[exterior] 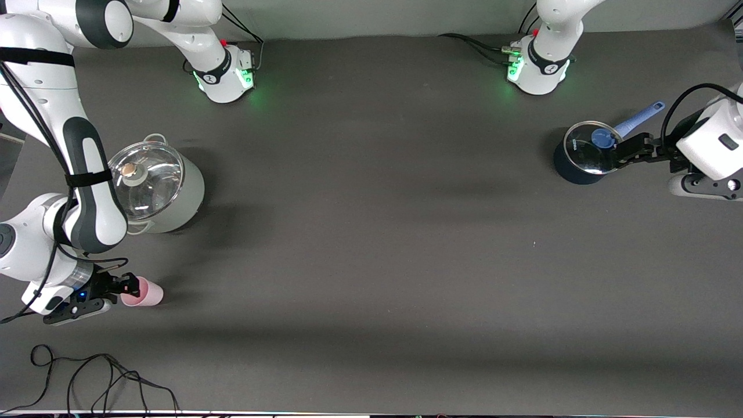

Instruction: Transfer pink cup from left to right arm

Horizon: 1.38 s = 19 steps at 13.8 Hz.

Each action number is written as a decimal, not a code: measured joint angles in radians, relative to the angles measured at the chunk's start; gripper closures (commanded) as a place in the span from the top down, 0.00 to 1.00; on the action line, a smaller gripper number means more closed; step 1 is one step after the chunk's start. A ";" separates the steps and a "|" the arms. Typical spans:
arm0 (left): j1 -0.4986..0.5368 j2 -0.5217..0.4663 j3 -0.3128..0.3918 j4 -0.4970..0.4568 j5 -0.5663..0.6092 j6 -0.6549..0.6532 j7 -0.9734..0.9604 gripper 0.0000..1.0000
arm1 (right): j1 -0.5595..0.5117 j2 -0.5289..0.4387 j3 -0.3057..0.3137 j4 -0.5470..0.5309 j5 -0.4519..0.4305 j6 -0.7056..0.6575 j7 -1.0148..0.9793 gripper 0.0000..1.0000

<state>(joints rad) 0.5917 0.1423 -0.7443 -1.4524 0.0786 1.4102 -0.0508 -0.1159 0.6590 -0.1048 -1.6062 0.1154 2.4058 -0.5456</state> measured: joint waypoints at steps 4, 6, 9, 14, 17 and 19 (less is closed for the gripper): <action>-0.004 0.000 -0.006 -0.007 0.000 -0.001 -0.001 1.00 | -0.002 -0.013 -0.005 0.021 0.000 -0.051 -0.008 0.98; -0.006 0.000 -0.007 -0.009 0.001 -0.007 -0.001 1.00 | -0.001 -0.044 -0.006 0.030 -0.003 -0.103 -0.010 0.99; -0.003 0.002 0.001 -0.011 0.002 -0.029 -0.001 1.00 | 0.001 -0.125 -0.006 0.055 -0.032 -0.251 -0.010 0.99; -0.273 0.000 0.287 -0.009 0.001 -0.024 -0.001 1.00 | 0.001 -0.259 -0.007 0.154 -0.036 -0.570 0.029 0.99; -0.587 -0.018 0.591 -0.008 0.001 0.004 -0.001 1.00 | 0.001 -0.357 -0.007 0.160 -0.036 -0.688 0.095 1.00; -0.679 -0.064 0.672 -0.072 0.001 0.097 -0.001 1.00 | 0.002 -0.407 -0.007 0.157 -0.036 -0.736 0.125 1.00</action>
<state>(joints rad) -0.0872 0.0782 -0.0718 -1.5248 0.0798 1.5077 -0.0517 -0.1138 0.2519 -0.1119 -1.4491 0.0795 1.6694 -0.4209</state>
